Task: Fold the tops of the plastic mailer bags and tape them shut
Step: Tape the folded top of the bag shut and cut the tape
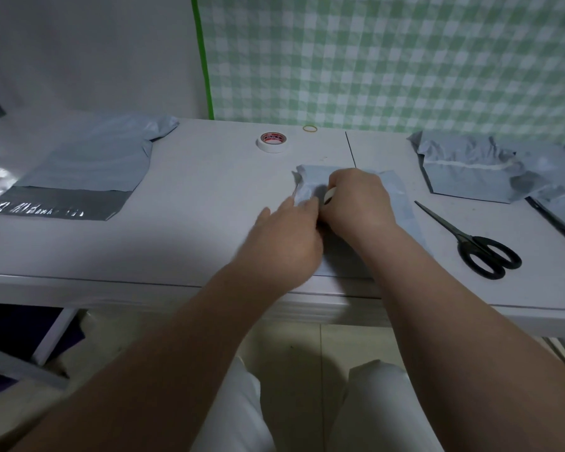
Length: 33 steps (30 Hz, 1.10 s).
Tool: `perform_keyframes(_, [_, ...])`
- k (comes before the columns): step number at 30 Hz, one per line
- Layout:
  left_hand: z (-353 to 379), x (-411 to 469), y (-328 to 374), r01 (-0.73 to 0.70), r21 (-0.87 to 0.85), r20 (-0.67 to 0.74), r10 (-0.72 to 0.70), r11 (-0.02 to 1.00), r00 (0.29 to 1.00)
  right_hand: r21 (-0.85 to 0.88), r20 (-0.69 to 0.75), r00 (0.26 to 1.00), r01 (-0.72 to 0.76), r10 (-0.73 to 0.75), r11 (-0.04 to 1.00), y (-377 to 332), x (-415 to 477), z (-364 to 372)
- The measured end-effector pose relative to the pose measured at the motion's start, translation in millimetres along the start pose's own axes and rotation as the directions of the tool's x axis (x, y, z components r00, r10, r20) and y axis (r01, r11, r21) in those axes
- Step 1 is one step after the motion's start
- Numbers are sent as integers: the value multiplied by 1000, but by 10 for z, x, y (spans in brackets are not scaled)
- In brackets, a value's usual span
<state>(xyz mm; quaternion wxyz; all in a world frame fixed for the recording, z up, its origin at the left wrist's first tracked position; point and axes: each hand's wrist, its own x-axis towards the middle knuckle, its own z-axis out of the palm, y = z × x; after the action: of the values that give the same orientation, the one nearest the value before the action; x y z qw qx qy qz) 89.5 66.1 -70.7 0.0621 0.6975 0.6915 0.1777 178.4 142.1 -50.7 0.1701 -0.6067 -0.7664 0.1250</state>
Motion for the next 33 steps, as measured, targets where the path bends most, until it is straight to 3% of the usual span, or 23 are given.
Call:
perform_keyframes(7, [62,-86,0,18,205,126,-45,979,991,128,-14,991,133,-132,983,185,-71,-120])
perform_keyframes(10, [58,-89,19,24,243,201,-75,970,977,298,25,995,86,-98,951,340,-111,-195])
perform_keyframes(16, [58,-53,137,75,294,183,-134,953,974,461,-134,990,91,-32,883,556,-194,-49])
perform_keyframes(28, [220,-86,188,74,218,130,-104,973,986,334,-298,947,221,-120,916,521,-228,23])
perform_keyframes(33, [219,-96,194,77,218,122,-106,973,987,264,-327,942,172,-79,949,526,-221,64])
